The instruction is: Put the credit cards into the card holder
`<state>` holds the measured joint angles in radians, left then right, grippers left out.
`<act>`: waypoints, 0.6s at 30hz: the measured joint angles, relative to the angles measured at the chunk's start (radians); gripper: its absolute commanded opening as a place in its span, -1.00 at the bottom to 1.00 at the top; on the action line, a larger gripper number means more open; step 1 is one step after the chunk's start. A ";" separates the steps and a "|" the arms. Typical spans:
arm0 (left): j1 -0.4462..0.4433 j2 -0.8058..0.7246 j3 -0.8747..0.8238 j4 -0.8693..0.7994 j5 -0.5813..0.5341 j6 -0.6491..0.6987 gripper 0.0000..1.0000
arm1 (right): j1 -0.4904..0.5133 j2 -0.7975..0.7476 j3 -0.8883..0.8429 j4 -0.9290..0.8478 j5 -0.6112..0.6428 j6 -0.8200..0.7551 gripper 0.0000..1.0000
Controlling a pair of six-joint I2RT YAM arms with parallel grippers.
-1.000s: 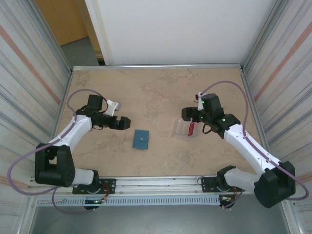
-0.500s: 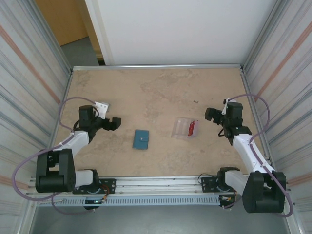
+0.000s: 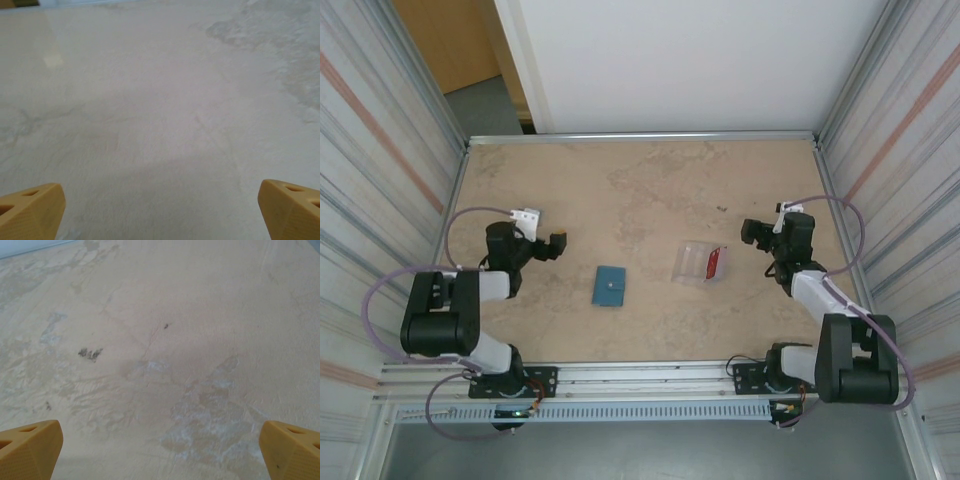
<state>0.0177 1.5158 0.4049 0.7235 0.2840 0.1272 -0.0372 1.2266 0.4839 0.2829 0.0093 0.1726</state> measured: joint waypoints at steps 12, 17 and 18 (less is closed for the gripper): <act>-0.011 0.006 -0.005 0.037 -0.123 -0.036 0.97 | -0.003 0.191 -0.009 0.252 0.021 -0.029 0.99; -0.019 0.006 -0.005 0.037 -0.140 -0.036 0.97 | -0.005 0.277 -0.044 0.369 0.021 -0.032 1.00; -0.019 0.006 -0.005 0.037 -0.142 -0.036 0.97 | -0.005 0.286 -0.054 0.387 0.021 -0.032 0.99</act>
<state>-0.0013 1.5223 0.4000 0.7609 0.1425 0.0914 -0.0418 1.5127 0.4301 0.6697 0.0307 0.1406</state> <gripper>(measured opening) 0.986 0.998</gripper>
